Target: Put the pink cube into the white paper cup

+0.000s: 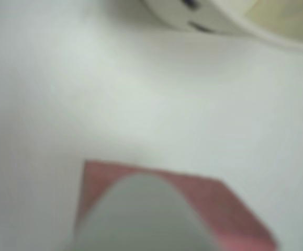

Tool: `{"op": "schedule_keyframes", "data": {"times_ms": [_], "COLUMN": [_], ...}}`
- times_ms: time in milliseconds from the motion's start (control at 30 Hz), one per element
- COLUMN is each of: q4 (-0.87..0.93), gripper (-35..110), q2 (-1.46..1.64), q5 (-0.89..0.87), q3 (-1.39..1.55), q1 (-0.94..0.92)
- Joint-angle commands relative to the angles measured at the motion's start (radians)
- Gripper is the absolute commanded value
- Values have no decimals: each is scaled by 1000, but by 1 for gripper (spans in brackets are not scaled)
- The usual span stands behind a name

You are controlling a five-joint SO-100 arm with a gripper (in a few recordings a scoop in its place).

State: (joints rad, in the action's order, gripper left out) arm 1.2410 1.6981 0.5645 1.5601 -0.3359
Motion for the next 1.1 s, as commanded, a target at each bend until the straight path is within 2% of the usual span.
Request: {"op": "schedule_keyframes", "data": {"times_ms": [0,367,700,1067], "q4": [54,229,482,494], "gripper": [14,14,14,14], "q2": [55,-227,-568,-612], "q5": [-2,6,9,9], "q3": [-224,-673,-1316,-1368], "q1": [-2,9,23,18]}}
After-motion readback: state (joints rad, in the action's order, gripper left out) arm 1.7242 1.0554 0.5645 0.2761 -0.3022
